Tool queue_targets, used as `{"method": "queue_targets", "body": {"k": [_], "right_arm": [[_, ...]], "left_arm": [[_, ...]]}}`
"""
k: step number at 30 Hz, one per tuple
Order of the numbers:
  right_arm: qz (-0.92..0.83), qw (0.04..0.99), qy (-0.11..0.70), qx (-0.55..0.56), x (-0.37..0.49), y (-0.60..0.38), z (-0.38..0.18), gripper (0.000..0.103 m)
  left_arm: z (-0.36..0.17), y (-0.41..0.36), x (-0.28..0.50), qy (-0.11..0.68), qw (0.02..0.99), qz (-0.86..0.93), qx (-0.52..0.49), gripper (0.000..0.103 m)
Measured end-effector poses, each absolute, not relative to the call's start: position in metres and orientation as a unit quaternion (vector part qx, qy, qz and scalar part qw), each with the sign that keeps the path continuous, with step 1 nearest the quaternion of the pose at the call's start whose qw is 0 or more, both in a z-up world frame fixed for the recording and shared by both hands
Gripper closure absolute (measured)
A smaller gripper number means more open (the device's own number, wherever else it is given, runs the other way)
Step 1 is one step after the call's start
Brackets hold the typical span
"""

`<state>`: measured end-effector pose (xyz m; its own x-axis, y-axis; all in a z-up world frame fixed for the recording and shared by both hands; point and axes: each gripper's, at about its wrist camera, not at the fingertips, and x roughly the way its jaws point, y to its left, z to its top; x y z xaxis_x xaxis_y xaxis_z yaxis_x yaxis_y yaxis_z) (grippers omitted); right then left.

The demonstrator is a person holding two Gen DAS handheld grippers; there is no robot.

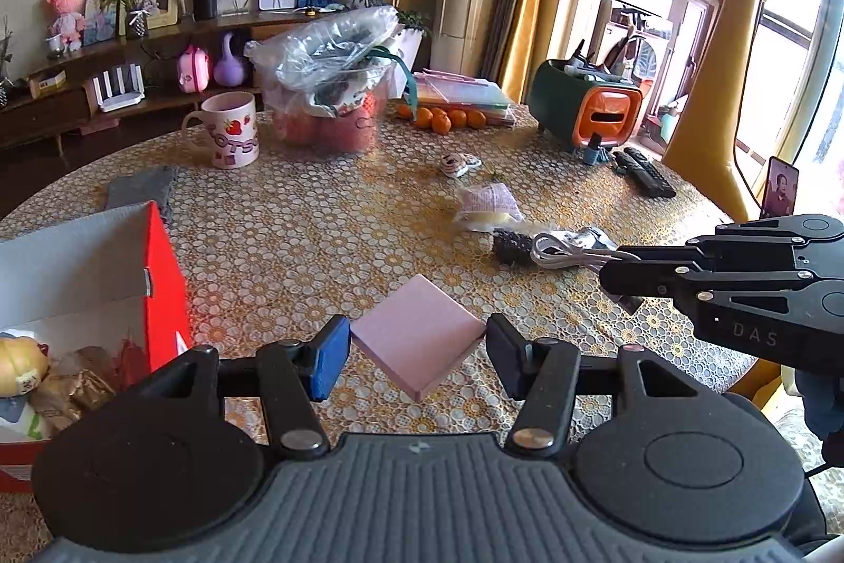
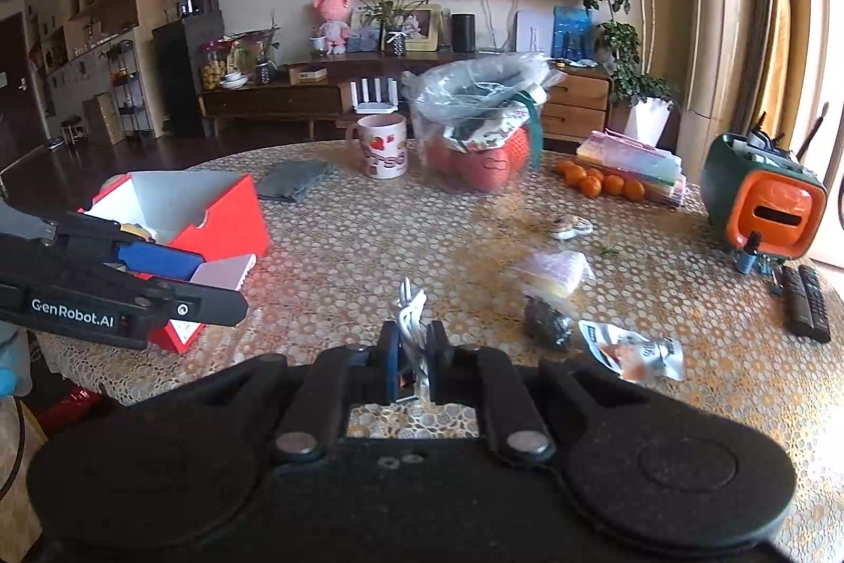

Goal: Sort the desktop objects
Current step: 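Carry the pink pad and white cable with both grippers over the red shoebox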

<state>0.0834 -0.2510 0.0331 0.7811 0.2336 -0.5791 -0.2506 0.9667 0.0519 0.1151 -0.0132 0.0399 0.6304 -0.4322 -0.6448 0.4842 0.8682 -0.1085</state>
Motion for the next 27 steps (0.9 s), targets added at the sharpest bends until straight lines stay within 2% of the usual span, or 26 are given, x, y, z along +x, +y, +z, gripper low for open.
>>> {"method": "queue_targets", "body": {"k": [15,27], "right_arm": [[0.229,0.934,0.273,-0.039,0.119,-0.149,0.07,0.093],[0.288,0.916,0.273,-0.057,0.157,-0.072,0.073,0.093]], "left_arm": [[0.065,0.092,0.128,0.326,0.933,-0.154,0.021,0.047],[0.051,0.181,0.156,0.339,0.939,-0.055,0.007,0.047]]}}
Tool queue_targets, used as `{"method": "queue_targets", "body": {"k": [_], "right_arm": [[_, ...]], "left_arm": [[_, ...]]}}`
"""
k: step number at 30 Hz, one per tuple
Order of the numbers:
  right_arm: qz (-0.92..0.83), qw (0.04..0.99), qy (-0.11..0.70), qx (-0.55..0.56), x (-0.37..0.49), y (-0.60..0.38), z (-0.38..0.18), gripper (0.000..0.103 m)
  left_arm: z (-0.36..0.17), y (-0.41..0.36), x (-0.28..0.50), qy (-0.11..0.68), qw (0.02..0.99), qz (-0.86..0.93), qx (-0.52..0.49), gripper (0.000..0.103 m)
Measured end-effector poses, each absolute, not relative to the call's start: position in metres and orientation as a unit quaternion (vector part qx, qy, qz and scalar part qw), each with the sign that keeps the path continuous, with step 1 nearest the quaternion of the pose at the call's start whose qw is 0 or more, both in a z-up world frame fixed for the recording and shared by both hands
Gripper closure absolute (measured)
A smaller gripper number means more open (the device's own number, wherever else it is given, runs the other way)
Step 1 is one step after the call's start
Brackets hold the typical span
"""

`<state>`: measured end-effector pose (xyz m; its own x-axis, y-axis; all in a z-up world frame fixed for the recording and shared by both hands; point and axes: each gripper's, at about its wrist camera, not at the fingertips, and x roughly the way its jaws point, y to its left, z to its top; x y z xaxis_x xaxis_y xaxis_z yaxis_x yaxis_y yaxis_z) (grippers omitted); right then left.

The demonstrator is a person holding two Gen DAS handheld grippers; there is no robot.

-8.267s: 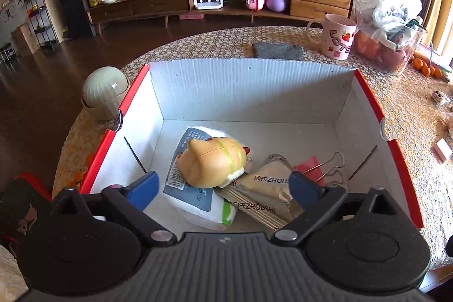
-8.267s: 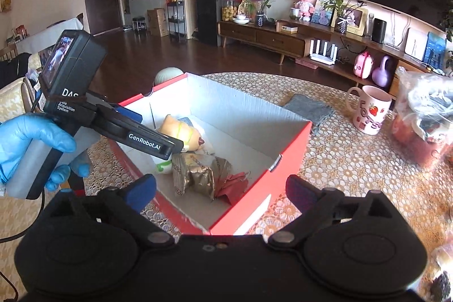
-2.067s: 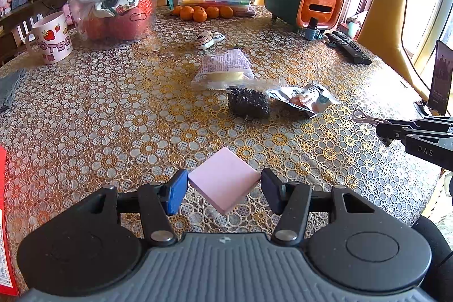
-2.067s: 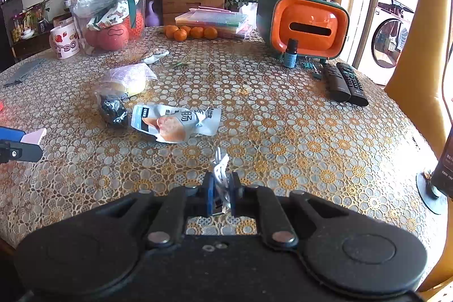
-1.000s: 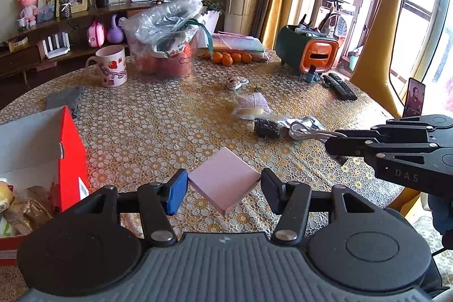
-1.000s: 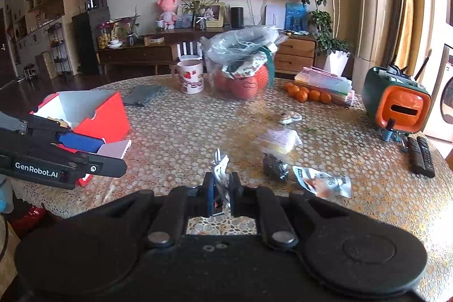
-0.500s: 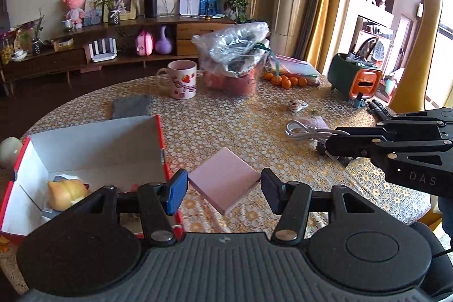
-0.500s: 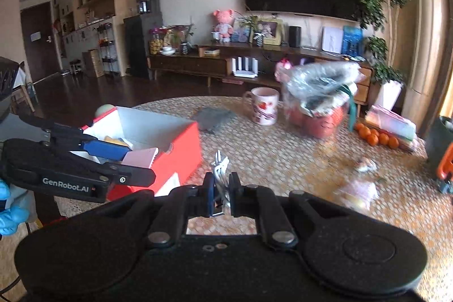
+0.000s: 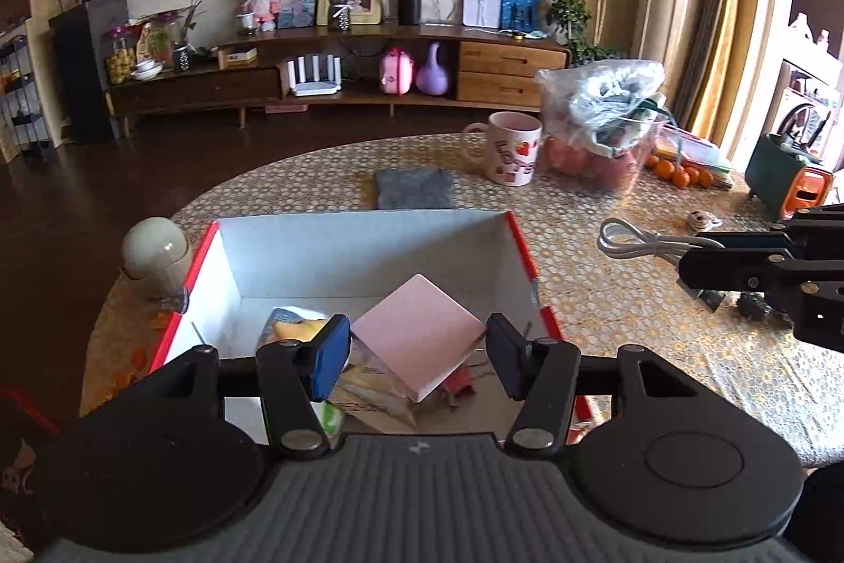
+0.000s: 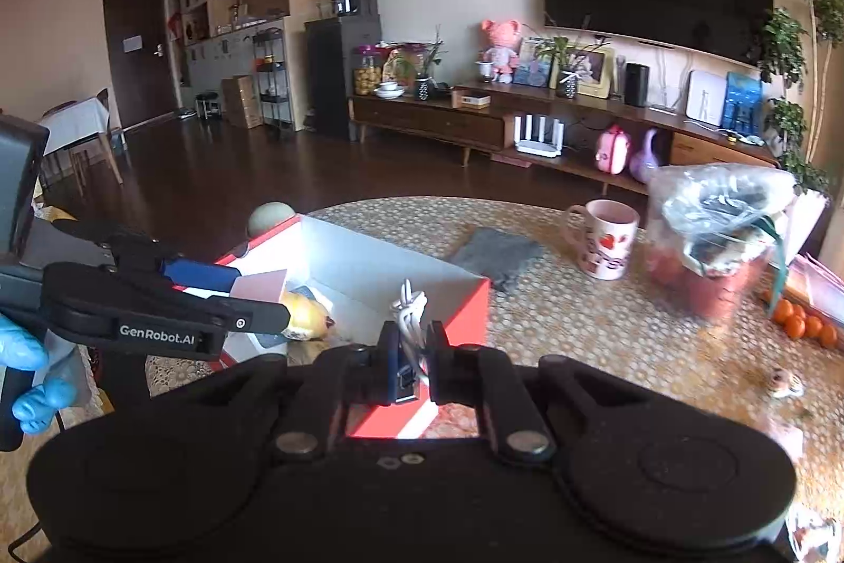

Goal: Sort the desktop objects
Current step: 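Carry the pink pad and white cable with both grippers over the red shoebox, then open both grippers to drop the pink pad and white cable into the box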

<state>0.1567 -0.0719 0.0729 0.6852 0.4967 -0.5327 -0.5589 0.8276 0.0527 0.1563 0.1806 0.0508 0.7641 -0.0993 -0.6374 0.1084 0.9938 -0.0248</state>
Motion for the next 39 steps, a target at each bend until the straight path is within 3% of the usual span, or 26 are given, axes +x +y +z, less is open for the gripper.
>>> {"method": "queue_targets", "body": {"k": [11,35,39], "right_arm": [[0.291,0.906,0.297,-0.078,0.188,-0.012,0.046,0.093],[0.28,0.872,0.378,-0.135,0.221,0.049,-0.024,0.093],[0.283,0.868,0.384,-0.137,0.219,0.048,-0.028,0.088]], "left_arm": [[0.011,0.219,0.207,0.382,0.924,-0.016,0.024,0.047],[-0.031,0.212,0.243,0.421,0.905,-0.013,0.066,0.047],[-0.031,0.213,0.243,0.424,0.904,-0.012,0.063,0.046]]}}
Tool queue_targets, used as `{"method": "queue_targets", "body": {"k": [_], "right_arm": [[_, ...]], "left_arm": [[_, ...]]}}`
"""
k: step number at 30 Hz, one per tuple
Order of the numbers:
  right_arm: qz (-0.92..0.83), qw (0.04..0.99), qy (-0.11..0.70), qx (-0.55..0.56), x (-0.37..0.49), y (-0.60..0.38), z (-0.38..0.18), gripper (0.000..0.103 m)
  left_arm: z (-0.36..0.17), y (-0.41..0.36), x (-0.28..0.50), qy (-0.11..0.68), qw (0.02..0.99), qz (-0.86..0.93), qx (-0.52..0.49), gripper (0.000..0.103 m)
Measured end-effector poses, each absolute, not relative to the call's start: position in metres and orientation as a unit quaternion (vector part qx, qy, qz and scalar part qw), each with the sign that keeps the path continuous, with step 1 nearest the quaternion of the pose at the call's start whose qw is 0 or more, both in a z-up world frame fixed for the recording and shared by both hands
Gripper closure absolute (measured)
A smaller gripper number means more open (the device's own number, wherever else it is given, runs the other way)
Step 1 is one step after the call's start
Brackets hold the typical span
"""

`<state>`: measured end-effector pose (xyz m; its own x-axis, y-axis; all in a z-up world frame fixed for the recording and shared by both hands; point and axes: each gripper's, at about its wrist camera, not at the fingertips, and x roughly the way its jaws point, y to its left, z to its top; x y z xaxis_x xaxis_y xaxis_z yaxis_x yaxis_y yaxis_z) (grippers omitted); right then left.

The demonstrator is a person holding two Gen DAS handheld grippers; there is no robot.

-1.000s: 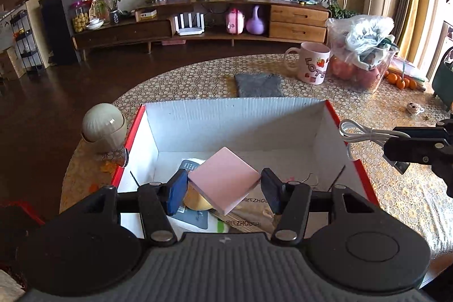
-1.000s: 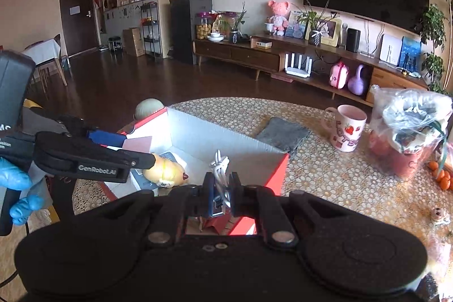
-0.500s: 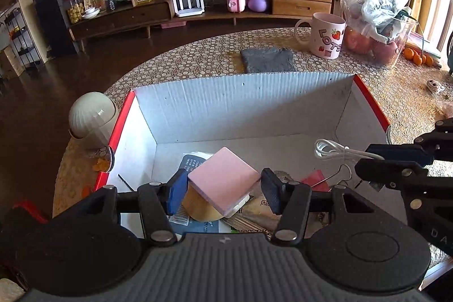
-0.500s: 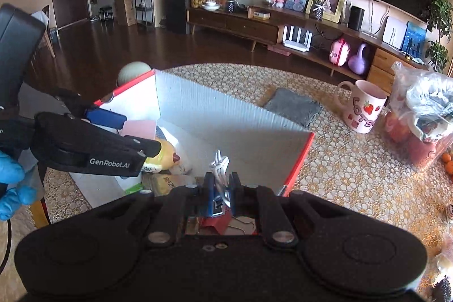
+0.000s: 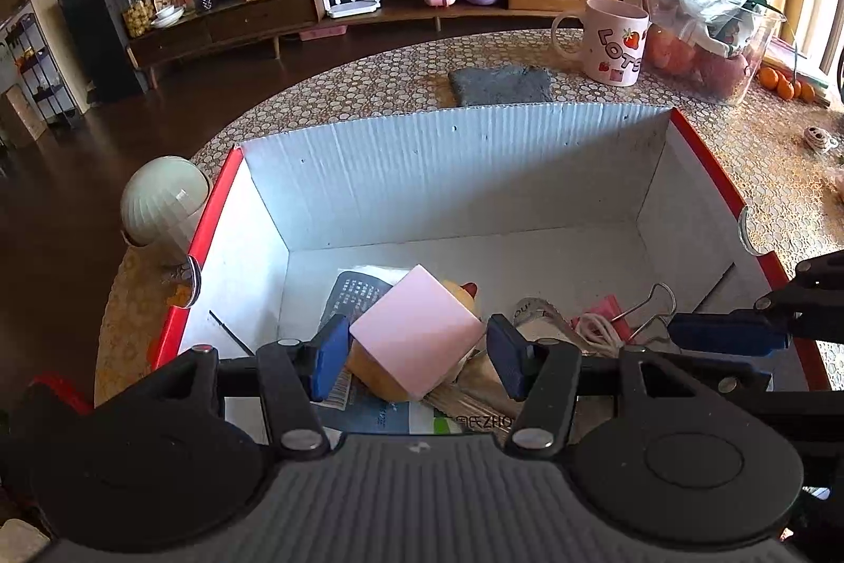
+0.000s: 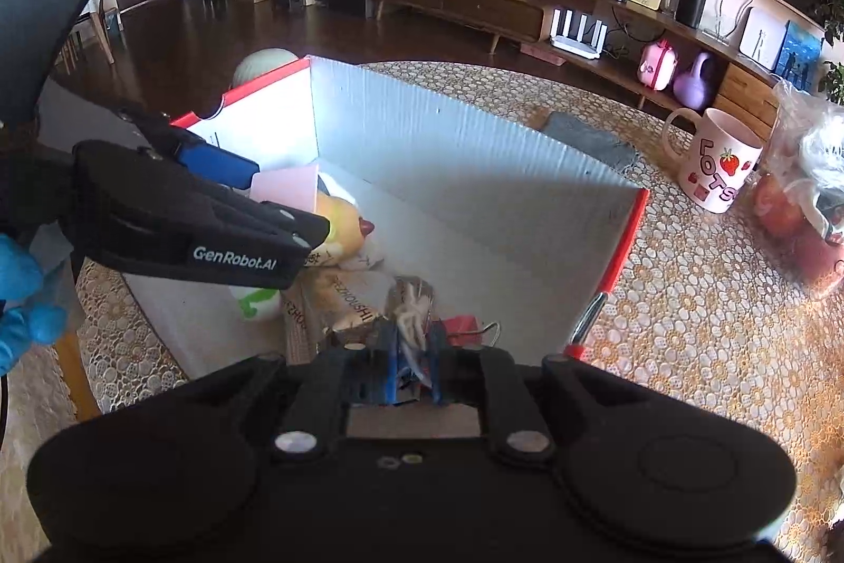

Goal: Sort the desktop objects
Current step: 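Open both grippers to drop the pink pad and white cable into the box, then move both grippers back from the box toward the remaining table items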

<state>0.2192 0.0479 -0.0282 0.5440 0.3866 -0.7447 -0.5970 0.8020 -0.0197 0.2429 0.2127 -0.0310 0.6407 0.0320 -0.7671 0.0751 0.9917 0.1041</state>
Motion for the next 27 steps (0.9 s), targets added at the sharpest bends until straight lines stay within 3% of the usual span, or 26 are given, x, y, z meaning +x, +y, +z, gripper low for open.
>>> {"method": "queue_targets", "body": {"k": [5,8,17,21,27], "right_arm": [[0.294,0.864,0.386,-0.133,0.214,0.042,-0.026,0.082],[0.295,0.864,0.387,-0.131,0.212,0.039,-0.024,0.077],[0.308,0.865,0.38,-0.114,0.207,0.029,-0.012,0.062],[0.317,0.869,0.361,-0.118,0.2,0.025,-0.004,0.046],[0.325,0.871,0.349,-0.119,0.193,0.02,0.001,0.036]], "left_arm": [[-0.035,0.211,0.242,0.427,0.902,-0.008,0.068,0.046],[-0.035,0.211,0.24,0.425,0.903,-0.007,0.065,0.038],[-0.028,0.219,0.233,0.416,0.908,0.008,0.038,0.031],[-0.024,0.221,0.228,0.412,0.911,0.005,0.025,0.031],[-0.018,0.218,0.219,0.404,0.915,-0.002,0.017,0.03]]}}
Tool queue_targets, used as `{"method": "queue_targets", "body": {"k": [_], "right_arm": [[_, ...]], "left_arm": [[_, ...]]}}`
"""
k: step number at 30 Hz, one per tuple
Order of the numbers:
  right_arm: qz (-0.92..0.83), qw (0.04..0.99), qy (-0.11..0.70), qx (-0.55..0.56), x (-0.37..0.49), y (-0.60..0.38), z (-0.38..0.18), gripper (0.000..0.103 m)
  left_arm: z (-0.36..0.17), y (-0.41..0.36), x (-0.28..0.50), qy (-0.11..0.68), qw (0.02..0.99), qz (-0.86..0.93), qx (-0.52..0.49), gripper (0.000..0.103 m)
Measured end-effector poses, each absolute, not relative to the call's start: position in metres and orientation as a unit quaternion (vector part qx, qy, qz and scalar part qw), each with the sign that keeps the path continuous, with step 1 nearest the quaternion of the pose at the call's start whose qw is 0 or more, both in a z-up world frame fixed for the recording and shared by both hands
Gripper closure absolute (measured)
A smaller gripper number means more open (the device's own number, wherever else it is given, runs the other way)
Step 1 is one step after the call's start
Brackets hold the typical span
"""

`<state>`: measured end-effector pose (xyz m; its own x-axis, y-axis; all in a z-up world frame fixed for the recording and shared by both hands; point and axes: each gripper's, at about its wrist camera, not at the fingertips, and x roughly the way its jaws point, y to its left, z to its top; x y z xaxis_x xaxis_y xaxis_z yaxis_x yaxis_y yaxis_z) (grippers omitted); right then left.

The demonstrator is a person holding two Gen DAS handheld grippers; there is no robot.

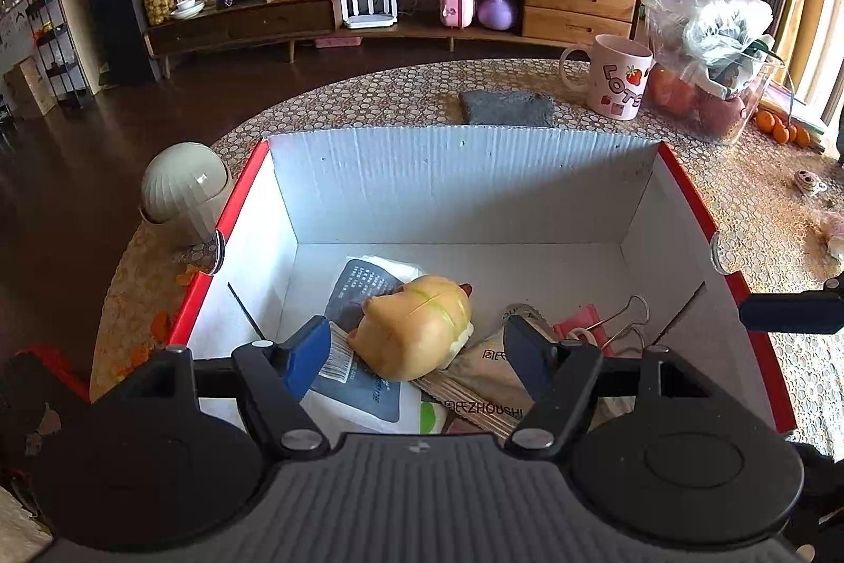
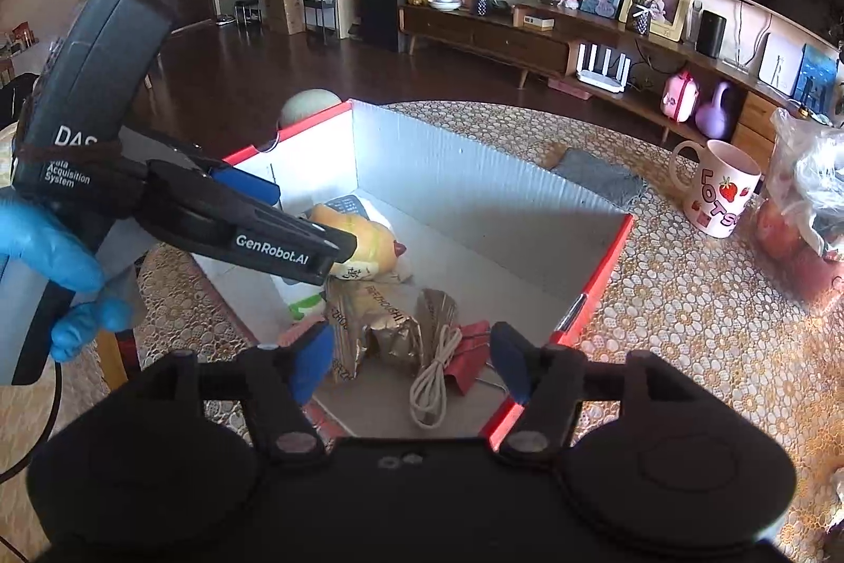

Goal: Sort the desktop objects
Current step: 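Move both grippers back from the box toward the remaining table items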

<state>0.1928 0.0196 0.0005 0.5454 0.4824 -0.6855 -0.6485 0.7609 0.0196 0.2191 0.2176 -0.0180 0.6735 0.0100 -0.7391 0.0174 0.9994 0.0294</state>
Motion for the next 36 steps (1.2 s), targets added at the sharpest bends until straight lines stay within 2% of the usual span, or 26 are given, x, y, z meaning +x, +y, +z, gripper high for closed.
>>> {"method": "queue_targets", "body": {"k": [4,6,8,10,12,16,20,36], "right_arm": [[0.323,0.874,0.344,-0.118,0.187,0.013,0.002,0.03],[0.32,0.876,0.343,-0.11,0.186,0.008,0.005,0.021],[0.316,0.88,0.34,-0.102,0.186,0.004,0.008,0.018],[0.313,0.883,0.337,-0.096,0.185,-0.001,0.01,0.016],[0.312,0.884,0.335,-0.089,0.184,-0.006,0.012,0.014],[0.314,0.888,0.326,-0.079,0.176,-0.019,0.018,0.011],[0.314,0.894,0.314,-0.067,0.168,-0.032,0.024,0.007],[0.275,0.911,0.305,-0.037,0.132,-0.113,0.029,0.005]], "left_arm": [[-0.015,0.214,0.213,0.4,0.917,-0.005,0.013,0.028],[-0.014,0.211,0.211,0.398,0.917,-0.006,0.014,0.024],[-0.013,0.208,0.209,0.397,0.918,-0.005,0.018,0.022],[-0.013,0.204,0.206,0.396,0.918,-0.005,0.019,0.022],[-0.012,0.201,0.203,0.394,0.919,-0.004,0.021,0.017],[-0.009,0.195,0.197,0.39,0.921,-0.005,0.023,0.015],[-0.005,0.184,0.188,0.382,0.924,-0.011,0.03,0.0],[0.011,0.134,0.147,0.361,0.932,-0.034,0.0,0.0]]}}
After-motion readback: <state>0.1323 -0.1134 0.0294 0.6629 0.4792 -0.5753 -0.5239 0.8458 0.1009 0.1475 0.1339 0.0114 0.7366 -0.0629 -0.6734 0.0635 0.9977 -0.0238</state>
